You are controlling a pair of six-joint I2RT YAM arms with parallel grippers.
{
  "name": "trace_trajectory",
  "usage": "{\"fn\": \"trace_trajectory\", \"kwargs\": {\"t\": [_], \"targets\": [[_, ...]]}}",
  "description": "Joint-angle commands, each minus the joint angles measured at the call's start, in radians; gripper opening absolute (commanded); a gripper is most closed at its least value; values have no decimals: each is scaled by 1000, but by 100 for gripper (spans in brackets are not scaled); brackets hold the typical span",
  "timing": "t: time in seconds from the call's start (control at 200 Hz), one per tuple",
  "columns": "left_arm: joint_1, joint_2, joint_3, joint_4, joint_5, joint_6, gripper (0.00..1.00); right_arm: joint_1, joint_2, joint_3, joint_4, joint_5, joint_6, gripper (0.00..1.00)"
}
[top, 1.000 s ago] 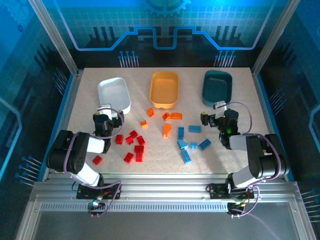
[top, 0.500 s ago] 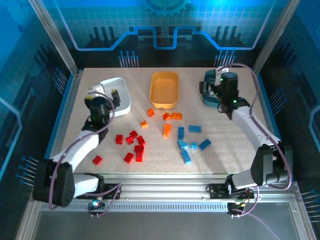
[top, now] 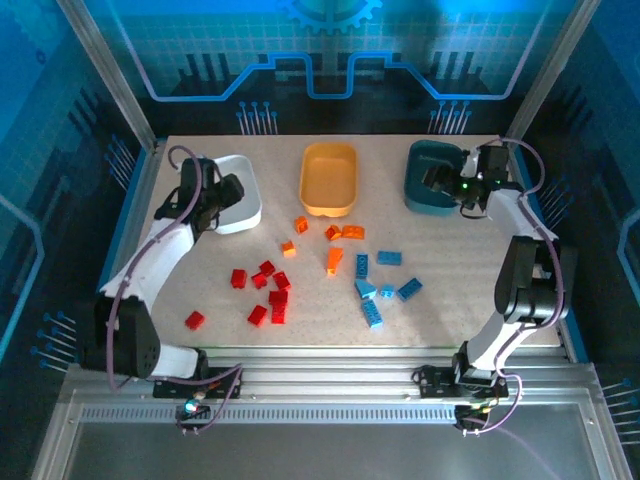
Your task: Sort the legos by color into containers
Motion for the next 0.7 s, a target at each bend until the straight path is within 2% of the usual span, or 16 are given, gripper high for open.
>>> {"fn": "trace_trajectory", "kwargs": {"t": [0.0,0.03,0.065,0.105,0.145,0.175,0.23,0.265,0.335,0.445,0.57,0.695], "targets": [[6,97,119,-128,144,-22,54,71,49,128,-143,105,-58,73],[6,136,147,-143,154,-23,45,72,67,145,-153,104,-61,56],[6,181,182,-169,162,-30,37,72,87,160,-159,108,-61,42],[6,230,224,-194,178,-33,29,76,113,175,-164,106,-65,35],[6,277,264,-209,210,-29,28,82,133,193,-166,90,-76,32],[6,307,291,-216,240,-26,30,89,147,204,-167,77,-83,34],[4,361,337,-225,293,-18,44,102,169,222,-167,66,-92,42],[2,390,363,-231,300,-18,48,110,182,232,-169,64,-94,45],[0,443,406,-259,274,-27,49,124,210,259,-174,53,-94,52],[-6,481,435,-283,205,-31,52,145,258,306,-194,52,-105,57],[-8,485,420,-284,135,-40,55,155,322,346,-204,48,-99,57],[-8,530,435,-272,151,-39,54,173,379,390,-210,51,-108,56]]}}
